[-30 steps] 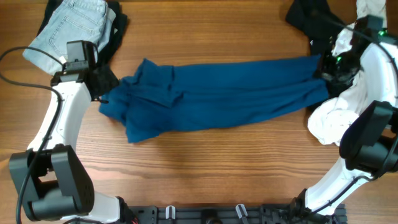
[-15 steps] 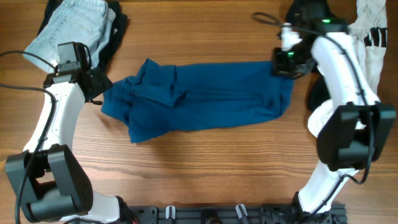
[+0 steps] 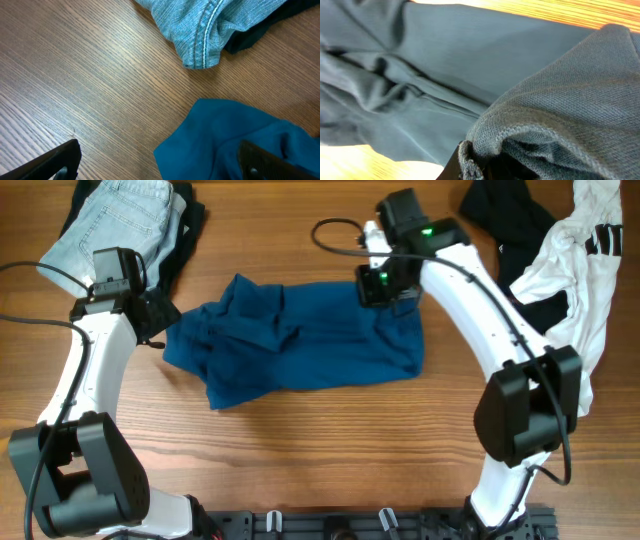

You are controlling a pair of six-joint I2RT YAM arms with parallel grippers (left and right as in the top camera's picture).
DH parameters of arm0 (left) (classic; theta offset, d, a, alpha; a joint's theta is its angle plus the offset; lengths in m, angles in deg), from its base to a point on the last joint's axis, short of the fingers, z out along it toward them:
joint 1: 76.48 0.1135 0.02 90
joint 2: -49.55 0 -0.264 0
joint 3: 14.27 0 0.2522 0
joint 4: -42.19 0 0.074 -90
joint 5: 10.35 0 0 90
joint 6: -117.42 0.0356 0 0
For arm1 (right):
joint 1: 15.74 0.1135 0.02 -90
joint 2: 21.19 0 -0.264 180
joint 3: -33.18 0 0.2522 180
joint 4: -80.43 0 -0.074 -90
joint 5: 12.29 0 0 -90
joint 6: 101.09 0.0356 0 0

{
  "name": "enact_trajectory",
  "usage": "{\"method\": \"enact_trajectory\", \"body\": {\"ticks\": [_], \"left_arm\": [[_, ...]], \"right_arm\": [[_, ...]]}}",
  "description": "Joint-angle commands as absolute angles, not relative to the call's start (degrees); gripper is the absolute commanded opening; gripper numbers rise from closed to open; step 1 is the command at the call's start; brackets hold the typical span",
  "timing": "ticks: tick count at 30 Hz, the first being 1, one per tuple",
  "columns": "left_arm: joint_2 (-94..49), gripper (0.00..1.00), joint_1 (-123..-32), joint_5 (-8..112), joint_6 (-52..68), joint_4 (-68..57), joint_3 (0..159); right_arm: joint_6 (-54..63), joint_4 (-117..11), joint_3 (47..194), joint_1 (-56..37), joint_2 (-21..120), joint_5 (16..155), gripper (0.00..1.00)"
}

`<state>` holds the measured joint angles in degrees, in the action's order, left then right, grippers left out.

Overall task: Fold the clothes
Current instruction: 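Grasp the strip's right end with the right gripper and fold it leftward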

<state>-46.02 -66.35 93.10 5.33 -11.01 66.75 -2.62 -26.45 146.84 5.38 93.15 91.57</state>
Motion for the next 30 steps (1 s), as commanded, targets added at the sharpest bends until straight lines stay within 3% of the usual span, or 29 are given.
{"method": "enact_trajectory", "body": {"ticks": [1, 3, 7, 10, 14, 19, 30], "left_arm": [[-45.9, 1.00, -66.2, 92.6, 6.2, -11.0, 67.8], [-45.9, 1.00, -66.2, 92.6, 6.2, -11.0, 67.8], [-45.9, 1.00, -66.2, 92.6, 6.2, -11.0, 67.8], [-45.9, 1.00, -66.2, 92.6, 6.2, -10.8, 67.8], [-45.9, 1.00, -66.2, 92.5, 6.2, -10.8, 67.8], [-45.9, 1.00, -66.2, 90.9, 6.2, -10.8, 67.8], [-45.9, 1.00, -66.2, 89.8, 6.2, -10.7, 67.8]], "right_arm": [[-0.4, -27.2, 147.3, 7.5, 95.1, 91.1, 0.04], [-0.4, -27.4, 147.3, 8.3, 96.2, 91.1, 0.08], [-0.9, -28.3, 147.3, 9.6, 97.6, 94.2, 0.64], [-4.1, -29.8, 147.3, 11.3, 97.8, 97.5, 0.81], [-5.7, -30.3, 147.3, 12.8, 97.8, 98.3, 0.81], [-3.3, -29.2, 147.5, 11.8, 96.8, 97.3, 0.71], [2.6, -25.4, 146.1, 7.2, 94.7, 87.9, 0.70]]}}
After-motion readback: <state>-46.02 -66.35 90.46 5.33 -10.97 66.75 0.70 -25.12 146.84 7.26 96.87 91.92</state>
